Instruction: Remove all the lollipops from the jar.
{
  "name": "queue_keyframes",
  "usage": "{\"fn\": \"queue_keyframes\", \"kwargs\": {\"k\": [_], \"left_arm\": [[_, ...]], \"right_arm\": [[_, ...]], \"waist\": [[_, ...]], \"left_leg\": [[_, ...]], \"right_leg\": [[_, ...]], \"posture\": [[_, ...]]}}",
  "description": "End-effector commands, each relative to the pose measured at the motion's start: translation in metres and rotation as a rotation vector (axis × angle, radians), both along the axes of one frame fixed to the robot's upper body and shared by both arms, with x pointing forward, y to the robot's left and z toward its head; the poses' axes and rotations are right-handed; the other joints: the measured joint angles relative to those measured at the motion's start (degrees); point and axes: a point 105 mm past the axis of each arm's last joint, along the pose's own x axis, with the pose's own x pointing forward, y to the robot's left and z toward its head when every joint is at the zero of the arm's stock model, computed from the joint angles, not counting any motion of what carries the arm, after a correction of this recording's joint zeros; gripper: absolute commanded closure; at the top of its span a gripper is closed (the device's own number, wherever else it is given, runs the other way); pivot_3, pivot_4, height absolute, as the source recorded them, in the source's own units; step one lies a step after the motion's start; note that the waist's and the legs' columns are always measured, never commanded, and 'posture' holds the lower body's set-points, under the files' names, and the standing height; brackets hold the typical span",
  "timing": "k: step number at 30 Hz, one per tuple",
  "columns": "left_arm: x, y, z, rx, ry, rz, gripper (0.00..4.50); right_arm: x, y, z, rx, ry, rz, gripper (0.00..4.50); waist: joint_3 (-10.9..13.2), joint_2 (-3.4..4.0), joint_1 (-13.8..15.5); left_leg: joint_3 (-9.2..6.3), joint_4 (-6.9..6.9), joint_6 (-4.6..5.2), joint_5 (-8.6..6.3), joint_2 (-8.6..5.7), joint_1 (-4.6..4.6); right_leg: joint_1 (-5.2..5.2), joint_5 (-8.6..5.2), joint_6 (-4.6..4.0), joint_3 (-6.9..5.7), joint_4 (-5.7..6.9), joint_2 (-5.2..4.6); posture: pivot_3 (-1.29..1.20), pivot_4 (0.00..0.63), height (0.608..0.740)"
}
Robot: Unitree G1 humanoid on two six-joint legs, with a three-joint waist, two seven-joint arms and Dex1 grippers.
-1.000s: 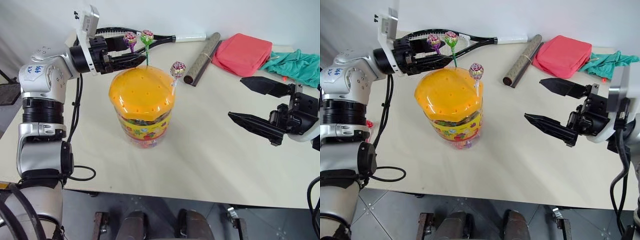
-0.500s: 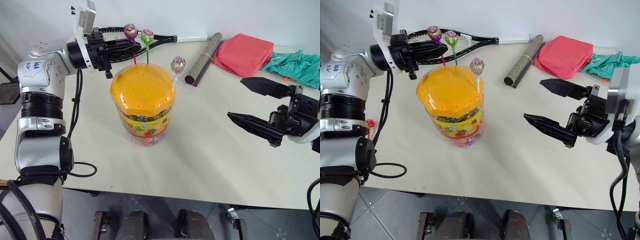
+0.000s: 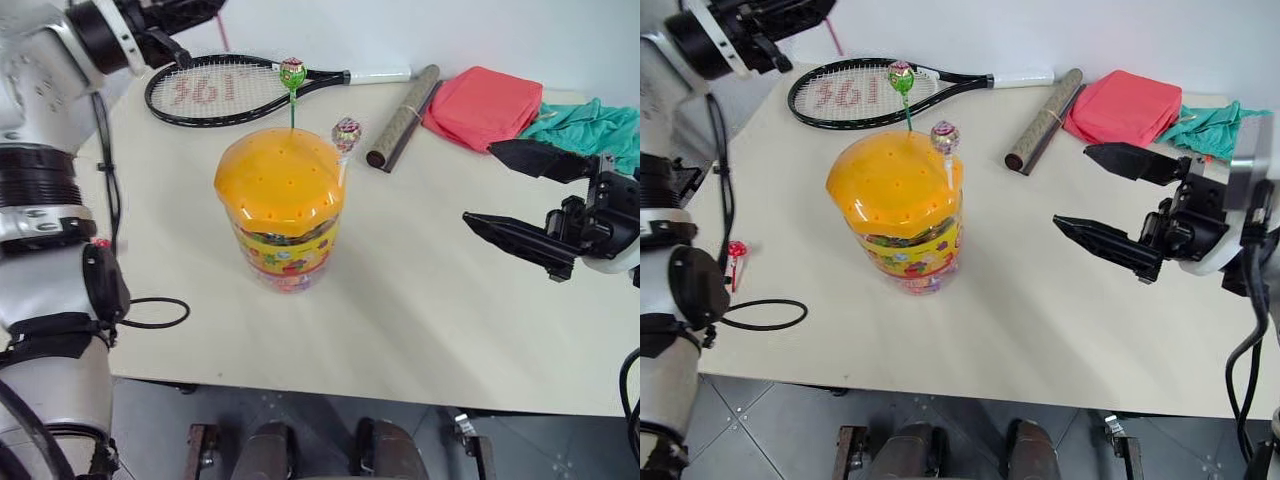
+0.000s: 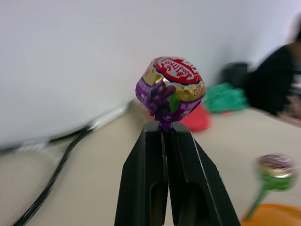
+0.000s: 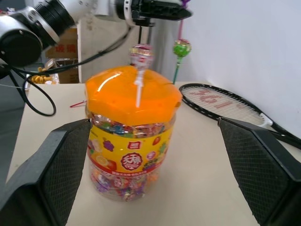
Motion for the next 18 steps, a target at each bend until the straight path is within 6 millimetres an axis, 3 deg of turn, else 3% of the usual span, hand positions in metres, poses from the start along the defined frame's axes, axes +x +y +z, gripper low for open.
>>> {"fn": "queue_keyframes", "kwargs": {"k": [1, 4, 7, 11, 13, 18], "left_arm": [[0.004, 0.039, -0.013, 0.044, 0.144, 0.256, 4.49], [0.007, 0.066, -0.049, 0.133, 0.318, 0.421, 4.49], [0.003, 0.089, -0.104, 0.291, 0.516, 0.535, 4.49], [-0.008, 0.106, -0.155, 0.4, 0.7, 0.598, 4.49], [-0.012, 0.111, -0.172, 0.421, 0.76, 0.606, 4.49], [-0.013, 0.109, -0.193, 0.396, 0.833, 0.582, 4.49]], "right_arm": [[-0.001, 0.003, 0.006, -0.021, -0.032, 0.032, 0.0], [0.002, 0.004, 0.006, -0.021, -0.029, 0.051, 0.0], [0.007, 0.007, 0.005, -0.023, -0.024, 0.081, 0.0], [0.01, 0.009, 0.005, -0.024, -0.021, 0.106, 0.0], [0.011, 0.01, 0.005, -0.025, -0.018, 0.115, 0.0], [0.012, 0.01, 0.005, -0.031, -0.013, 0.122, 0.0]], "waist": [[0.0, 0.0, -0.07], [0.0, 0.0, -0.15], [0.0, 0.0, 0.04], [0.03, -0.05, 0.39], [0.03, -0.06, 0.4], [0.03, -0.07, 0.47]], "left_leg": [[0.0, 0.0, 0.0, 0.0, 0.0, 0.0], [0.01, 0.0, 0.0, 0.0, -0.01, 0.0], [0.01, 0.0, 0.0, 0.0, -0.01, 0.02], [-0.02, 0.02, 0.0, 0.0, -0.01, -0.03], [-0.08, 0.03, 0.0, 0.0, -0.01, -0.06], [-0.17, 0.05, 0.0, 0.0, -0.03, -0.11]], "right_leg": [[0.0, 0.0, 0.0, 0.0, 0.01, 0.0], [0.0, 0.0, 0.0, 0.02, 0.01, 0.0], [0.0, 0.0, 0.0, 0.05, 0.03, 0.0], [-0.02, 0.0, 0.0, 0.06, 0.02, 0.0], [-0.02, 0.0, 0.0, 0.06, 0.01, 0.0], [-0.02, 0.0, 0.0, 0.04, 0.01, 0.0]], "posture": [[0.0, 0.15, 0.74], [0.0, 0.15, 0.74], [0.0, 0.15, 0.74], [0.0, 0.15, 0.74], [0.0, 0.15, 0.74], [0.0, 0.15, 0.74]]}}
